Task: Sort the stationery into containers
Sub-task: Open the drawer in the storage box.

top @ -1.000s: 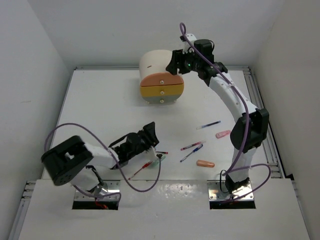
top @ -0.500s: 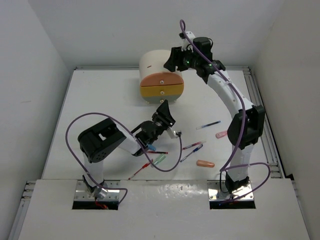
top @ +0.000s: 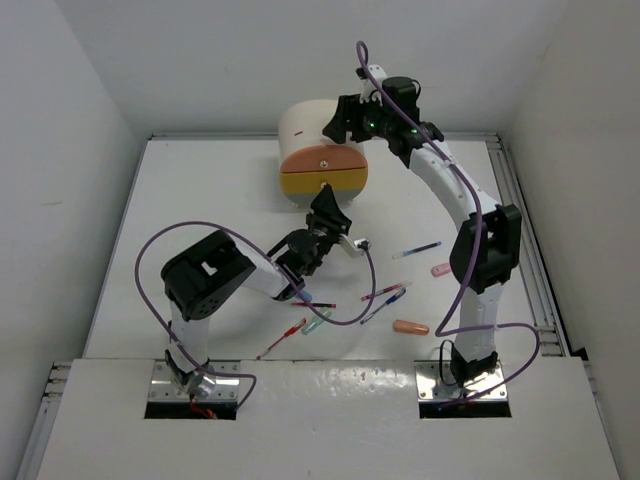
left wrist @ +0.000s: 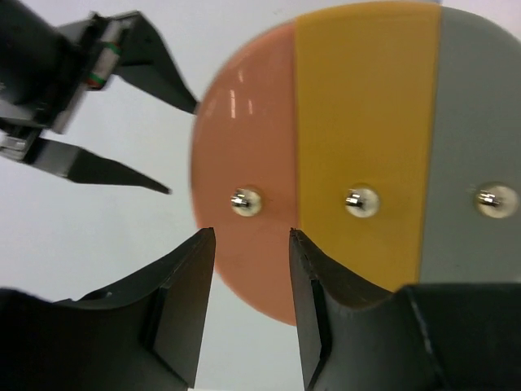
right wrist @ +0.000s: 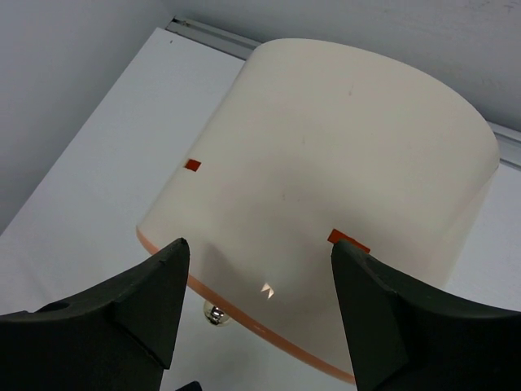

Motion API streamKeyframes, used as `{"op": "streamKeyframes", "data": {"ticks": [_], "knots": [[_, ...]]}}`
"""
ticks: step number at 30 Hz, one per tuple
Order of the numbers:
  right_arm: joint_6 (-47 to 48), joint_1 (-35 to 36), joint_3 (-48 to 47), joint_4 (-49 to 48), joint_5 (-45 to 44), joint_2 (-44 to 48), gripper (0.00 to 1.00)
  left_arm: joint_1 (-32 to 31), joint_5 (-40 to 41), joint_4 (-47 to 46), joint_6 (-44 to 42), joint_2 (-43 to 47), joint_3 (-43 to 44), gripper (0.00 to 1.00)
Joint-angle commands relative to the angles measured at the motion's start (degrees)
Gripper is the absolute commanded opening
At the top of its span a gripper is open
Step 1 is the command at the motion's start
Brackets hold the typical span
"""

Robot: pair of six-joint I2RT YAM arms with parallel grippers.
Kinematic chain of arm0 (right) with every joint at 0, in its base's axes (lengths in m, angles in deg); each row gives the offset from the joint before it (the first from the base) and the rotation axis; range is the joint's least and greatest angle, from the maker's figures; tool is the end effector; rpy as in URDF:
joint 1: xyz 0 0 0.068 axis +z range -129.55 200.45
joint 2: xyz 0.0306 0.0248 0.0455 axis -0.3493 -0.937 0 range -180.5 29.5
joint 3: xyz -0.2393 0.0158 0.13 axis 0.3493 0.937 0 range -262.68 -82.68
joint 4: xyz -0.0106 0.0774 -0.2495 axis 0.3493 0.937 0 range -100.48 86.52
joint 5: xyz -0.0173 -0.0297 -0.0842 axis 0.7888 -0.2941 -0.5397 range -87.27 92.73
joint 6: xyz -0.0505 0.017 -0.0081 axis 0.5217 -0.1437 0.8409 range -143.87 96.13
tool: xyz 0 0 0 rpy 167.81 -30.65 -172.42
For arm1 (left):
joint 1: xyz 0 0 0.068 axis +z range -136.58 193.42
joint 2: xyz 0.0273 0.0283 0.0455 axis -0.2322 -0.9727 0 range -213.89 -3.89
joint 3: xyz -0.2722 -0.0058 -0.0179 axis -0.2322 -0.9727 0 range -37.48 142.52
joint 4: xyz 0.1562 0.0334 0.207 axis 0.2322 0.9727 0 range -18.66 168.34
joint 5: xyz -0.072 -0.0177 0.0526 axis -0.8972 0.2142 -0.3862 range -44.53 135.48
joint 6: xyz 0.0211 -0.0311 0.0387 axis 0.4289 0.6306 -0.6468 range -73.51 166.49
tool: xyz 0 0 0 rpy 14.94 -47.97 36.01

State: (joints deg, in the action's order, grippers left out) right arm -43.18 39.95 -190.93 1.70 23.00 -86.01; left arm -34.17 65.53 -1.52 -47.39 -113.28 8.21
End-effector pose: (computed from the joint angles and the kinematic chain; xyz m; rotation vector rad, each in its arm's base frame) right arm 0.4536 0.1739 0.3446 -0.2504 1.9529 0.7884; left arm 0.2625 -0.2696 0.1866 1.2723 0.7643 0.9071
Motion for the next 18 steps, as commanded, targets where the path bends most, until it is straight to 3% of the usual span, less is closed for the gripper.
{"op": "streamKeyframes", "data": {"ticks": [1, 5, 18], "knots": [[-0.6, -0.3, -1.4, -3.4, 1.4, -0.5, 0.70, 0.9, 0.9, 0.3, 4.2, -1.4, 1.0, 0.47], [-0.3, -0.4, -0.8, -3.4, 1.8, -0.8, 0.69, 1.5, -0.1, 5.4, 7.4, -0.8, 1.0, 0.46], [0.2, -0.8, 0.8, -4.2, 2.3, -1.2, 0.62, 3.7, -2.3, 4.3, 7.3, -5.1, 3.6, 0.40]]}}
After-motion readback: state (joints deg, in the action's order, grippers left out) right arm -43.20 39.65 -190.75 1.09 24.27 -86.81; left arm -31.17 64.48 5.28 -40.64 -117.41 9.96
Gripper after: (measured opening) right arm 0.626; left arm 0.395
